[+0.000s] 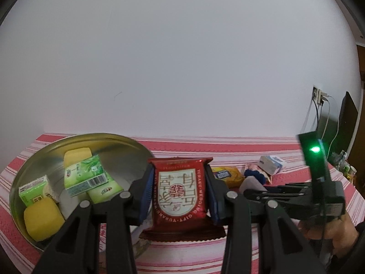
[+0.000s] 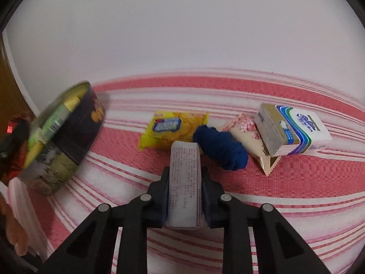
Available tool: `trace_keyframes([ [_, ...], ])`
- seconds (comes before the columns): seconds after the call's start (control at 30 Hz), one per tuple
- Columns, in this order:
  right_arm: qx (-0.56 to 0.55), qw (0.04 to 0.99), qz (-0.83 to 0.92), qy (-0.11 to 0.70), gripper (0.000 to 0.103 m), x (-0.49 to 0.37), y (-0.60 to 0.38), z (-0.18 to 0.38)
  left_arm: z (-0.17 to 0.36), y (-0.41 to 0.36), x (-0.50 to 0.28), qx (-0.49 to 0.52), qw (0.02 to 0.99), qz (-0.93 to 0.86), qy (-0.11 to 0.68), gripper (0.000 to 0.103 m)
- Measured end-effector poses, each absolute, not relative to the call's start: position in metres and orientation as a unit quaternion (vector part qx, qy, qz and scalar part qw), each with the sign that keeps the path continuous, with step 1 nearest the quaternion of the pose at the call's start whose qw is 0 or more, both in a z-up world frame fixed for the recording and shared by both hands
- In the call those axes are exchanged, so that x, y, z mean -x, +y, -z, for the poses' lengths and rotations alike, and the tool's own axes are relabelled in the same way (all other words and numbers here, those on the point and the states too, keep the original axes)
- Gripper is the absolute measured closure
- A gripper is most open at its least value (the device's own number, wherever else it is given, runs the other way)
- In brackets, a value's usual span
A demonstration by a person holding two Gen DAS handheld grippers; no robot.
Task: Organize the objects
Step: 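Grasp the red packet with the left tool while the right tool grasps the white box with red text, then carry the red packet and white box over the silver tin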
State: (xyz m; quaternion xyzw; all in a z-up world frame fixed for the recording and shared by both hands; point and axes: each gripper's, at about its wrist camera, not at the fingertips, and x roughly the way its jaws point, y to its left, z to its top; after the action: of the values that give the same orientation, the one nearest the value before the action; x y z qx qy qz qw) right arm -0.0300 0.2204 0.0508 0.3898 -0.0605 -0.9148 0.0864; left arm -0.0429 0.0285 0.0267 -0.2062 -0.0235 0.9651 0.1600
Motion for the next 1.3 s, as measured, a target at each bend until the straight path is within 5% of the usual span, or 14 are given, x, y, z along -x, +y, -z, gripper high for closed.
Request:
trace_keyframes([
  [0.17, -0.304, 0.135, 0.934, -0.131, 0.077, 0.003, 0.229, -0.069, -0.029, 0.020, 0.044, 0.205, 0.157, -0.965, -0.039, 0.063],
  [0.6, -0.275, 0.141, 0.938, -0.159, 0.077, -0.015, 0.217, -0.082, -0.039, -0.009, 0.048, 0.184, 0.115, -0.976, -0.029, 0.063],
  [0.9, -0.244, 0.149, 0.952, -0.106, 0.077, -0.012, 0.163, -0.113, -0.035, -0.055, 0.056, 0.187, 0.048, -0.980, -0.054, 0.063],
  [1.17, -0.301, 0.079, 0.945, -0.095, 0.076, -0.008, 0.191, -0.085, -0.034, -0.064, 0.057, 0.193, 0.032, -0.978, -0.067, 0.062],
  [1.3, -0.348, 0.118, 0.924, -0.106, 0.076, 0.007, 0.193, -0.069, -0.037, -0.062, 0.055, 0.189, 0.028, -0.979, -0.065, 0.062],
])
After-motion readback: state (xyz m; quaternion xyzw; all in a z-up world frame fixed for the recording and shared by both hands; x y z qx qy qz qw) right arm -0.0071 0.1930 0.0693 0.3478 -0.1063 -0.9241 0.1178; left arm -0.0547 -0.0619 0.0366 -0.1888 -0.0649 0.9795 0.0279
